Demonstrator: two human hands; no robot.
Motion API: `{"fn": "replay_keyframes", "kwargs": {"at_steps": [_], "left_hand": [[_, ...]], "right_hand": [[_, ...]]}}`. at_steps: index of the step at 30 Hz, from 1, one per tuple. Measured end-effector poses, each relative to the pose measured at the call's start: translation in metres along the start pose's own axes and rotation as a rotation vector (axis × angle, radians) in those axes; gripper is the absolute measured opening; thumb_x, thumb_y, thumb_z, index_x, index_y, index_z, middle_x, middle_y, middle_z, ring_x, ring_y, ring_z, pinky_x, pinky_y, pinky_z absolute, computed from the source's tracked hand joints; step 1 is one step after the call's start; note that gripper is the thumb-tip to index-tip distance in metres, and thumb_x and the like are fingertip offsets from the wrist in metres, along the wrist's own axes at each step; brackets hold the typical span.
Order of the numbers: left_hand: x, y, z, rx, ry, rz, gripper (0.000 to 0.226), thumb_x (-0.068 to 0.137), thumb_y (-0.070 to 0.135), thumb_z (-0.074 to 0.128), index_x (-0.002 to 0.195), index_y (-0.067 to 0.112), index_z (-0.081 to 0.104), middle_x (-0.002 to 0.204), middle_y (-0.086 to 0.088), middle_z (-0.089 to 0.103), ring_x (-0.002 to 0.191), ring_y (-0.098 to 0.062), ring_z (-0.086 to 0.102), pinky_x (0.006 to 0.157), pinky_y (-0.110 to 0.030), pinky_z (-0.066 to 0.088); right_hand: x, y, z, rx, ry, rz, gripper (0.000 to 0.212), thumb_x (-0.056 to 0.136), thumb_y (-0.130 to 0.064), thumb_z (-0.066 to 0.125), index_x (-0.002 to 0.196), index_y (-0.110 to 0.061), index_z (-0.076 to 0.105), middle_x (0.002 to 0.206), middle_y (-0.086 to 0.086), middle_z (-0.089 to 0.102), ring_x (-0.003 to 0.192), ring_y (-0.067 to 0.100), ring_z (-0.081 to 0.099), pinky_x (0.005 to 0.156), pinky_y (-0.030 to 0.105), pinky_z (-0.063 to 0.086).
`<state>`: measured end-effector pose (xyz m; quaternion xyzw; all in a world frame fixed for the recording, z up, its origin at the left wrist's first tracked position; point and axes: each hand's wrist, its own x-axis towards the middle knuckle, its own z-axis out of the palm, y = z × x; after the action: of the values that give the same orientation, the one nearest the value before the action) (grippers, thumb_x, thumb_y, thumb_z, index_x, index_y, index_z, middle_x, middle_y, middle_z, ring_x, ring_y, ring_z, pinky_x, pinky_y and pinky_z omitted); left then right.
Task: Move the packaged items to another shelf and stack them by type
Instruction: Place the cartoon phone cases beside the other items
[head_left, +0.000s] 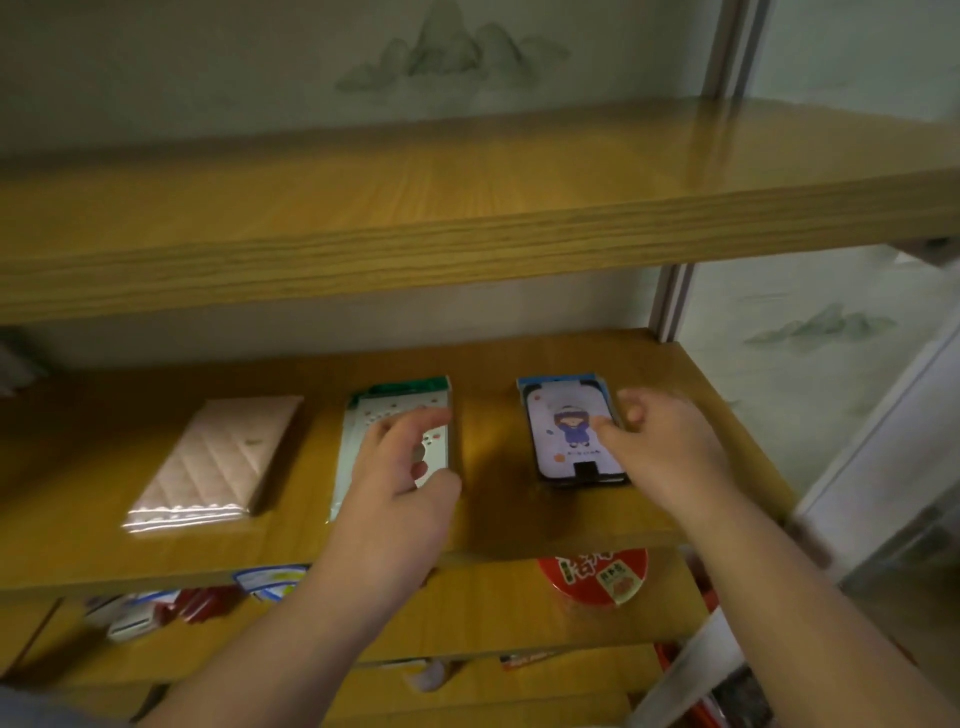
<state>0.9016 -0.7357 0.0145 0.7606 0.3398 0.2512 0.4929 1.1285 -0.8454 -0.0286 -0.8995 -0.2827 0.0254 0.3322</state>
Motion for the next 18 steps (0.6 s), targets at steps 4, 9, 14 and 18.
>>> {"fn": "replay_keyframes", "kwargs": {"at_steps": [4, 9, 14, 18], "left_hand": [[0.004, -0.006, -0.010, 0.117, -0.008, 0.054, 0.045, 0.096, 0.017, 0.058, 0.121, 0.053, 0.048, 0.134, 0.023, 0.038, 0.128, -0.008, 0.045, 0.082, -0.009, 0.039], [0.003, -0.021, -0.033, 0.422, 0.071, 0.162, 0.047, 0.093, 0.024, 0.060, 0.132, 0.046, 0.048, 0.139, 0.023, 0.036, 0.135, -0.006, 0.032, 0.109, -0.028, 0.035], [-0.007, -0.033, -0.068, 0.704, 0.104, 0.232, 0.058, 0.092, 0.034, 0.057, 0.147, 0.025, 0.043, 0.153, 0.009, 0.037, 0.144, -0.010, 0.024, 0.111, -0.023, 0.021], [-0.021, -0.043, -0.102, 0.767, 0.131, 0.241, 0.059, 0.092, 0.030, 0.062, 0.148, 0.018, 0.044, 0.151, 0.001, 0.043, 0.142, -0.015, 0.029, 0.113, -0.022, 0.020]], "right_hand": [[-0.017, -0.020, 0.001, 0.033, 0.052, -0.147, 0.045, 0.090, -0.044, 0.064, 0.129, -0.023, 0.060, 0.103, -0.010, 0.045, 0.099, 0.017, 0.055, 0.074, 0.030, 0.046], [-0.048, -0.057, 0.005, 0.115, 0.025, -0.371, 0.042, 0.091, -0.043, 0.059, 0.129, -0.024, 0.059, 0.116, -0.011, 0.054, 0.109, 0.012, 0.055, 0.088, 0.029, 0.050], [-0.076, -0.095, 0.021, 0.094, -0.020, -0.464, 0.046, 0.091, -0.043, 0.060, 0.134, -0.027, 0.055, 0.126, -0.012, 0.056, 0.114, 0.003, 0.049, 0.090, 0.016, 0.036], [-0.097, -0.124, 0.034, 0.097, -0.117, -0.537, 0.050, 0.091, -0.048, 0.054, 0.137, -0.029, 0.053, 0.131, -0.014, 0.053, 0.120, 0.004, 0.050, 0.096, 0.021, 0.046]]}}
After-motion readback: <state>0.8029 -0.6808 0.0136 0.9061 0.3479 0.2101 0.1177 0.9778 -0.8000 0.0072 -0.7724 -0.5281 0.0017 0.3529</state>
